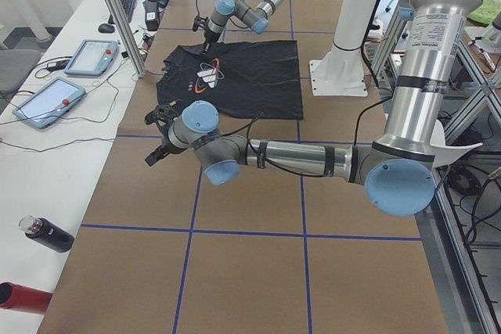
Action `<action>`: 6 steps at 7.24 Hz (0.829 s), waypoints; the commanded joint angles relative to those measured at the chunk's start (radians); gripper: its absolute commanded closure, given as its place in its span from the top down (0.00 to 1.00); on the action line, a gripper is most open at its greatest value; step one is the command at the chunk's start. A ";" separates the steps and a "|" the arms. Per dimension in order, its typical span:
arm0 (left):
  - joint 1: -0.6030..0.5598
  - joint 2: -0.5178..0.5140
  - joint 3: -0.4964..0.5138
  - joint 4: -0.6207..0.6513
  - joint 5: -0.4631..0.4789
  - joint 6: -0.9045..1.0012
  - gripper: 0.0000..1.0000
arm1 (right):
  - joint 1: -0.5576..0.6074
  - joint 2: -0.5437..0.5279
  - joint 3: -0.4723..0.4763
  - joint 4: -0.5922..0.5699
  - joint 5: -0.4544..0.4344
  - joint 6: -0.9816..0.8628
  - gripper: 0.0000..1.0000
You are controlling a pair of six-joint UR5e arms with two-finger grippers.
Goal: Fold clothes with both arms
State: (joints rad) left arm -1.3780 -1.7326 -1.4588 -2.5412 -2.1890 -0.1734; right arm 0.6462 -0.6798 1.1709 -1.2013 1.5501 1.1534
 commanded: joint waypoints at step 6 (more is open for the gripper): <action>0.268 -0.255 0.245 -0.057 0.237 -0.611 1.00 | 0.183 -0.253 0.454 -0.231 0.324 -0.161 0.99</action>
State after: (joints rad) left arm -1.1892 -1.9441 -1.2553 -2.5797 -2.0442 -0.6430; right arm 0.7681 -0.8222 1.5028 -1.4075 1.7955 1.0449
